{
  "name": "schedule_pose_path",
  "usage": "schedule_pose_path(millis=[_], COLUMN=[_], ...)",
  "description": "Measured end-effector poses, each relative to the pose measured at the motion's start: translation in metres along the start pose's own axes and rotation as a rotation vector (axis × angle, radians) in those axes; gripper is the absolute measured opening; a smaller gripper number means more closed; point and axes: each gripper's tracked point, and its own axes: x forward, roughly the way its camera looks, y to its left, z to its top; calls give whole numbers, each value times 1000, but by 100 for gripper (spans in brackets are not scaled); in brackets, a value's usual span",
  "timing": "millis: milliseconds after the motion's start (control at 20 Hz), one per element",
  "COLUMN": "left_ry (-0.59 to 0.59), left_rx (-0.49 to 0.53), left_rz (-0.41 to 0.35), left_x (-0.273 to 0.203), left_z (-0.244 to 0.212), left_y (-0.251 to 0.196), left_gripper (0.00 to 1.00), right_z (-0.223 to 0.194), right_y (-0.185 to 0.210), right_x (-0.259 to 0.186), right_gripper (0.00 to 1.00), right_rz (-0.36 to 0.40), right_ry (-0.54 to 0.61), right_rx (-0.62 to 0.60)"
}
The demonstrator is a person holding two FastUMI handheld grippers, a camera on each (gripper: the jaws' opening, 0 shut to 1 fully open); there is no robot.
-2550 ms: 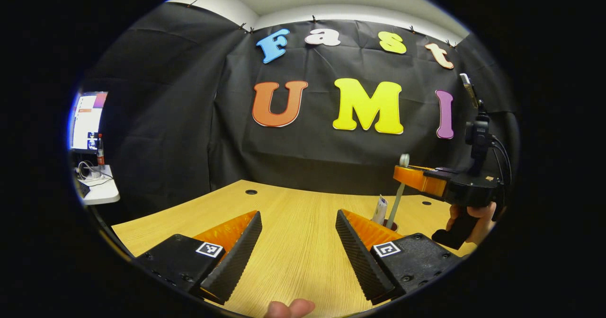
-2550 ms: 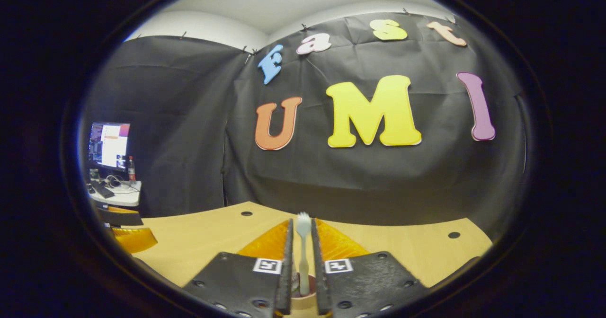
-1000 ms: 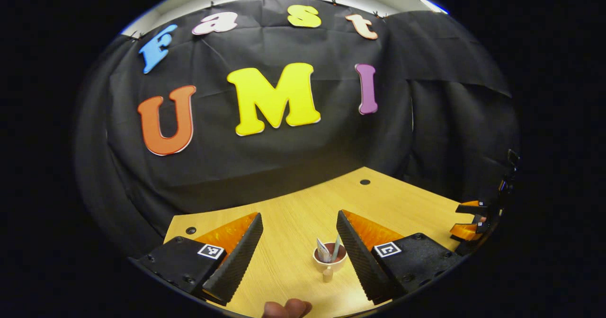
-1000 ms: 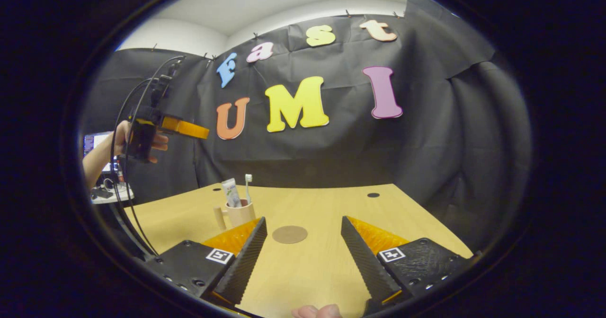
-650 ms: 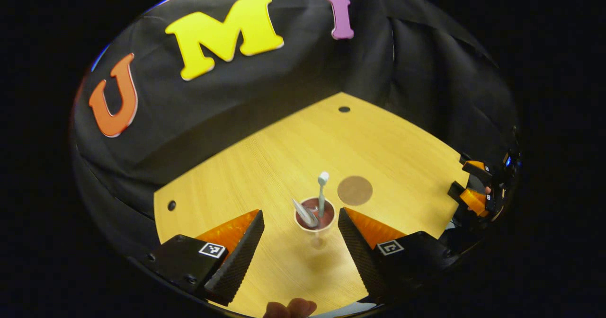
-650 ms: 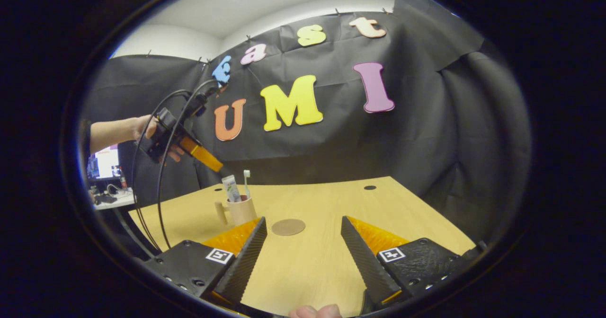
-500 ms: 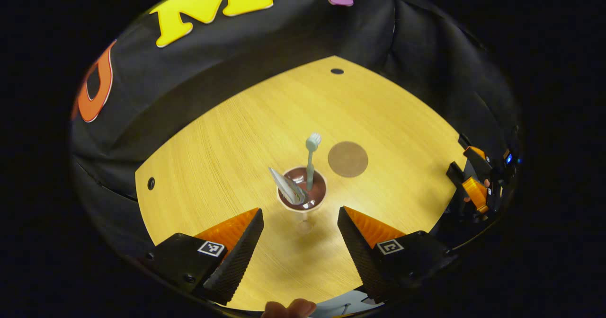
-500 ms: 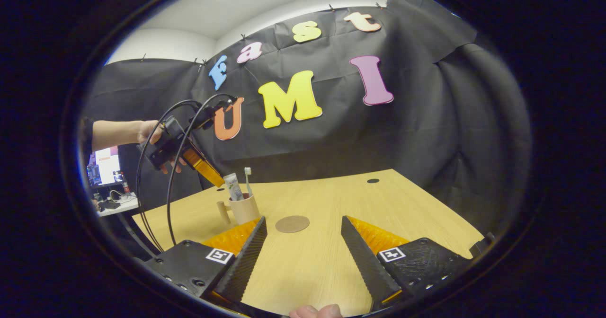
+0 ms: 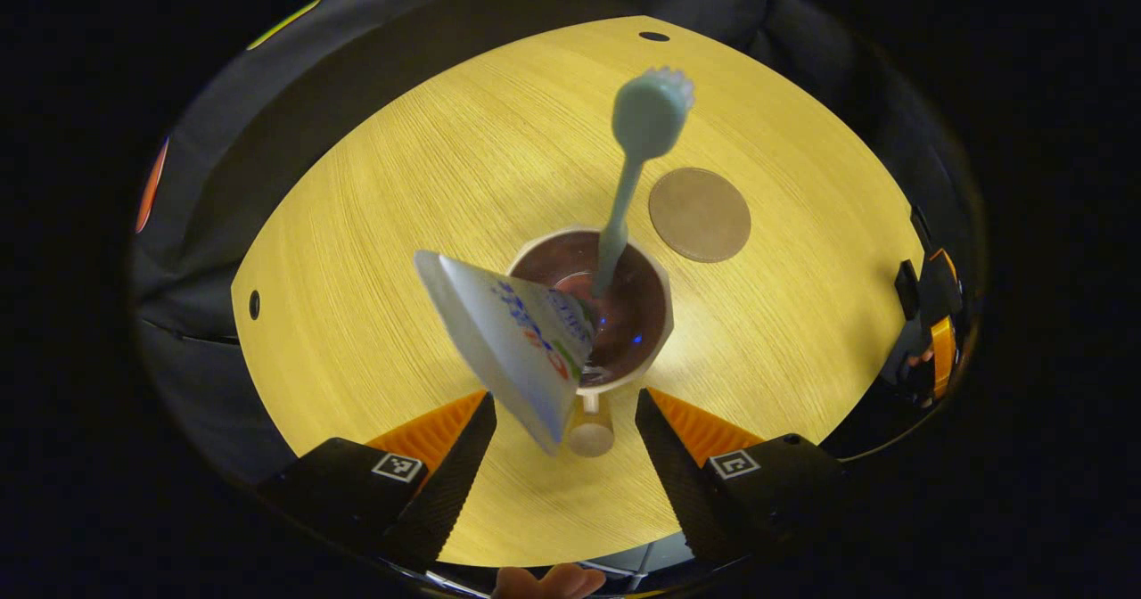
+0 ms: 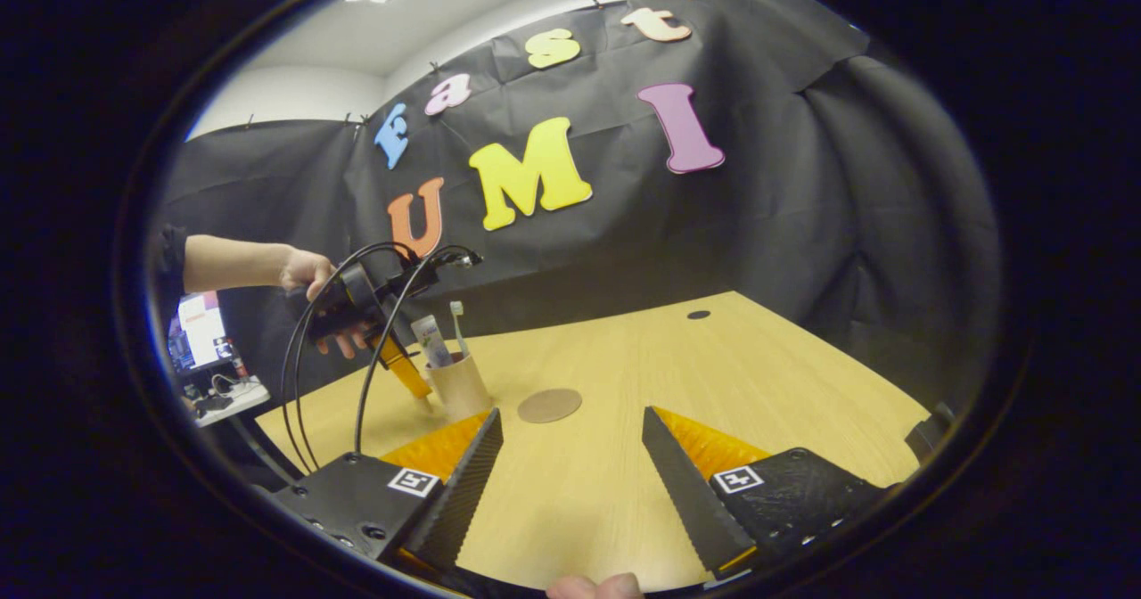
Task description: Put the toothbrush and toothpaste on the desktop into the cup, then pick up the cup and place it on the coaster on the desktop.
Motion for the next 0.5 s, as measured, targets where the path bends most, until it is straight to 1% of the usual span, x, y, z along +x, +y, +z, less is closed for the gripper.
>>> schedule_pose_path(millis=[50, 100, 150, 200, 250, 300, 350, 400, 450, 500], left_ry=[8, 20, 32, 39, 46, 50, 60, 84, 100, 110], left_rx=[-9, -26, -37, -40, -39, -38, -40, -50, -51, -51], left_rz=[5, 16, 23, 23, 21, 19, 10, -3, -11, -9], left_x=[0, 0, -1, -3, -5, -8, -10, -12, -16, -18], left_z=[4, 7, 11, 15, 20, 25, 29, 32, 37, 43], left_y=[0, 0, -1, -4, -7, -12, -18, -25, -32, -37], left_gripper=[100, 100, 100, 100, 100, 89, 84, 75, 70, 60], right_z=[0, 1, 2, 3, 4, 4, 4, 3, 3, 3], right_y=[-2, -3, -6, -8, -10, -12, -13, -13, -12, -13], right_x=[0, 1, 2, 3, 5, 4, 2, 2, 2, 2], right_gripper=[95, 92, 95, 95, 92, 92, 99, 95, 95, 92], right_rz=[-3, -4, -8, -11, -13, -17, -18, -16, -7, -5], right_ry=[2, 2, 1, 1, 0, -1, -2, 0, 4, 6], right_rx=[7, 14, 18, 23, 27, 31, 35, 41, 50, 58])
